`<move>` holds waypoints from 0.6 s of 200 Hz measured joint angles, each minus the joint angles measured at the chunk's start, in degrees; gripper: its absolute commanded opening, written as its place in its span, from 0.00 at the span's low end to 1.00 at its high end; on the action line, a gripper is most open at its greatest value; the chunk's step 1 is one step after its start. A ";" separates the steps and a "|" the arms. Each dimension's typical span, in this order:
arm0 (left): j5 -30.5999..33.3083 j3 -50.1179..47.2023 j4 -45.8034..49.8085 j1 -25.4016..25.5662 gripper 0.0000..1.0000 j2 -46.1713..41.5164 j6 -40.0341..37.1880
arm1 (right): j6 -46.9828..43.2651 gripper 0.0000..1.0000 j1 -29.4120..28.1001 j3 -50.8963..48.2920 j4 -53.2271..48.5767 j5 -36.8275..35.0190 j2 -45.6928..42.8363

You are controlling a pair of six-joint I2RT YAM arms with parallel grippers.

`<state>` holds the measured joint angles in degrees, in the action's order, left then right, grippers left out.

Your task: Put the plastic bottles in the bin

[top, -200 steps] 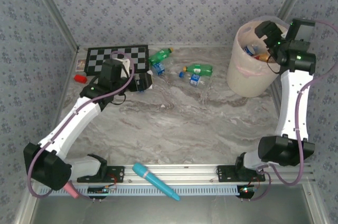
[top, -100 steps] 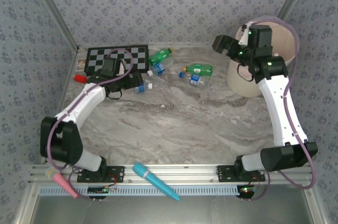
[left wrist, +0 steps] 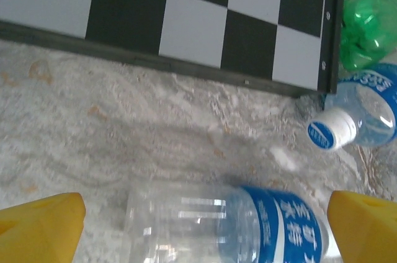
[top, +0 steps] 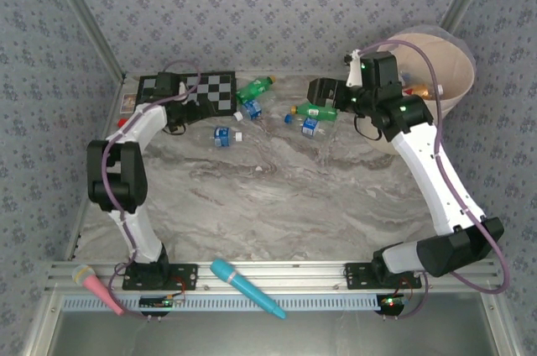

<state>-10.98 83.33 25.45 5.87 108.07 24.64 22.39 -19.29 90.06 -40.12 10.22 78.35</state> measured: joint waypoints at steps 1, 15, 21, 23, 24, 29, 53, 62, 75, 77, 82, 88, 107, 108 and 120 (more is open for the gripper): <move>-0.07 0.17 0.00 0.00 1.00 0.17 0.00 | 0.00 1.00 0.00 -0.07 0.00 0.00 -0.04; -1.88 3.04 0.07 0.07 1.00 3.26 -0.17 | 0.00 1.00 0.00 -0.76 -0.04 -0.02 -0.72; -2.64 3.93 0.07 0.15 1.00 4.37 -0.17 | 0.02 1.00 0.00 -0.96 -0.02 -0.02 -1.03; -2.91 4.17 0.07 0.15 1.00 4.72 -0.20 | 0.02 1.00 0.00 -1.03 -0.02 -0.04 -1.14; -3.02 4.24 0.07 0.15 1.00 4.81 -0.20 | 0.02 1.00 0.00 -1.07 -0.07 -0.07 -1.20; -3.56 4.63 0.07 0.17 1.00 5.46 -0.20 | 0.02 1.00 0.00 -1.14 -0.13 -0.20 -1.49; -6.32 4.90 0.46 0.28 1.00 6.93 -0.22 | 0.13 1.00 0.00 -1.22 -0.17 -0.61 -2.49; -7.08 4.66 0.46 0.28 0.99 6.93 -0.42 | 0.24 1.00 0.00 -1.29 -0.17 -0.68 -2.75; -8.28 4.13 0.26 0.28 0.99 6.84 -0.63 | 0.31 1.00 0.00 -1.40 -0.07 -0.87 -2.84; -8.44 3.98 0.24 0.28 0.99 6.84 -0.70 | 0.31 1.00 0.00 -1.44 -0.02 -0.90 -2.84; -9.01 3.50 0.09 0.28 0.99 6.80 -0.81 | 0.48 1.00 0.00 -1.55 0.07 -0.92 -2.84; -9.51 2.73 -0.07 0.28 0.99 6.69 -0.85 | 0.61 1.00 0.00 -1.75 0.22 -0.94 -2.84; -10.93 -1.09 -0.42 0.39 0.99 5.77 -1.03 | 0.92 1.00 0.00 -2.32 0.50 -1.01 -2.73; -10.95 -1.27 -0.42 0.42 0.99 5.70 -1.03 | 0.94 1.00 0.00 -2.32 0.52 -1.01 -2.73; -11.45 -3.89 -0.35 0.70 0.99 4.76 -1.07 | 1.25 1.00 0.00 -2.43 0.85 -0.98 -2.49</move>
<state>-22.44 79.44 25.10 6.57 112.84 23.57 23.64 -19.29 87.64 -39.27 9.23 75.85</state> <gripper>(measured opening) 0.989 0.995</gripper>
